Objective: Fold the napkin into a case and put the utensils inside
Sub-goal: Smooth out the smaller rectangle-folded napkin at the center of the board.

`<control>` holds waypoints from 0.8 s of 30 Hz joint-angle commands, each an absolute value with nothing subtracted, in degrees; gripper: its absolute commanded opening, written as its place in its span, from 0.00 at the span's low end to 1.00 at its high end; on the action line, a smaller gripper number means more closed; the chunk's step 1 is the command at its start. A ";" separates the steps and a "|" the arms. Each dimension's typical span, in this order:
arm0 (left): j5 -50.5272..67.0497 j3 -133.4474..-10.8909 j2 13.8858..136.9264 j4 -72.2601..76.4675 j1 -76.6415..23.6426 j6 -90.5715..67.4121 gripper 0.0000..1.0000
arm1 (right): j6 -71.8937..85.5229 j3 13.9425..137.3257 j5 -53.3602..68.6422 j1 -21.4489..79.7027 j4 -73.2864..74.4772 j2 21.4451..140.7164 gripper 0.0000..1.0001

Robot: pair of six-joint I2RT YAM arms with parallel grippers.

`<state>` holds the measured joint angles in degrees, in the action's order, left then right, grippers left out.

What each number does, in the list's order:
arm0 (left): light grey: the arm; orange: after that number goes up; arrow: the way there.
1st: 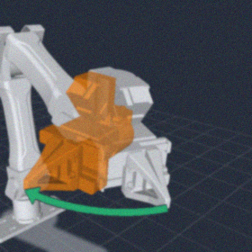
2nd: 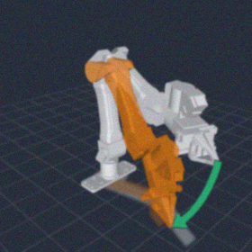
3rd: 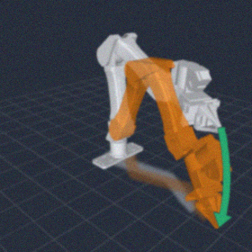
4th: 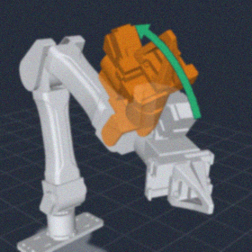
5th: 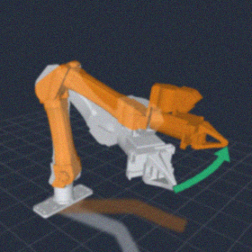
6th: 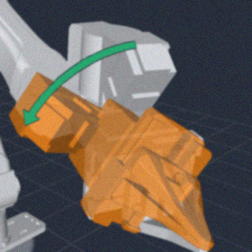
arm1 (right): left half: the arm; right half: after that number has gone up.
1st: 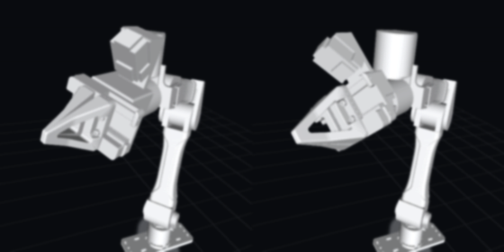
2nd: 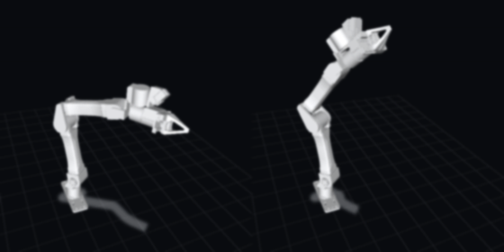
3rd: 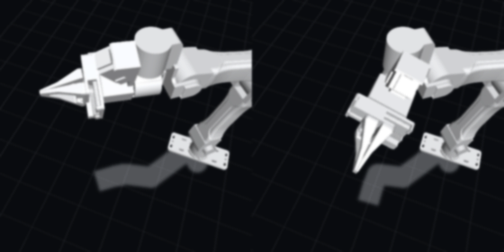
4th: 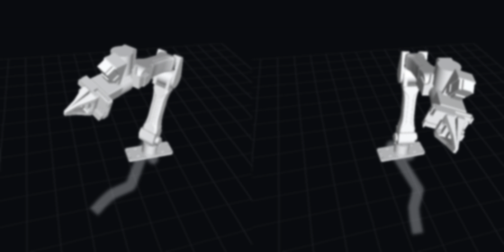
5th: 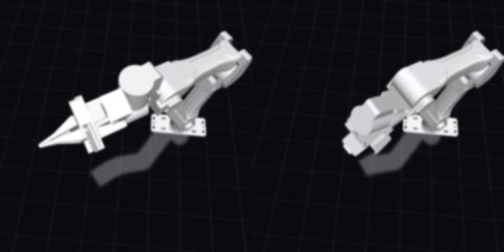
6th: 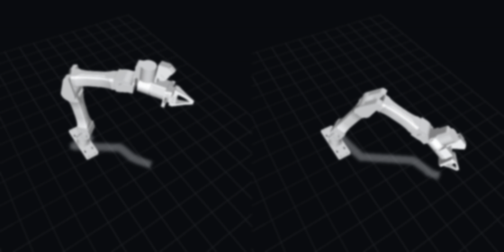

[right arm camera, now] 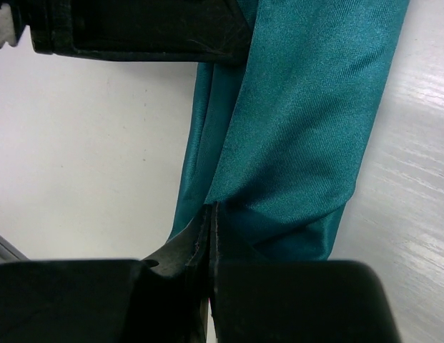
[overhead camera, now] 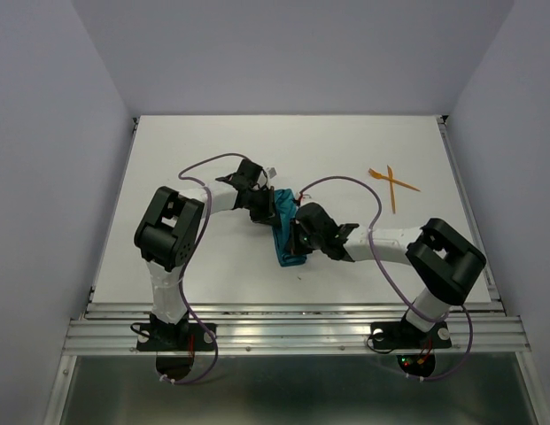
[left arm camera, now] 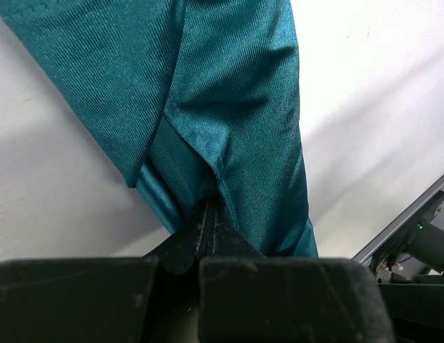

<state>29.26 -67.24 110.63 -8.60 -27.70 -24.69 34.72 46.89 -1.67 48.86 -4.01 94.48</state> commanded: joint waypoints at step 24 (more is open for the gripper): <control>28.83 -68.03 111.53 -8.09 -28.04 -23.73 0.00 | 30.85 46.94 5.09 49.13 -4.83 91.66 0.01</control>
<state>29.39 -67.24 110.83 -8.29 -27.68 -24.67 31.33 47.13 2.07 48.84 -2.66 90.19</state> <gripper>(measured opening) 0.019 0.015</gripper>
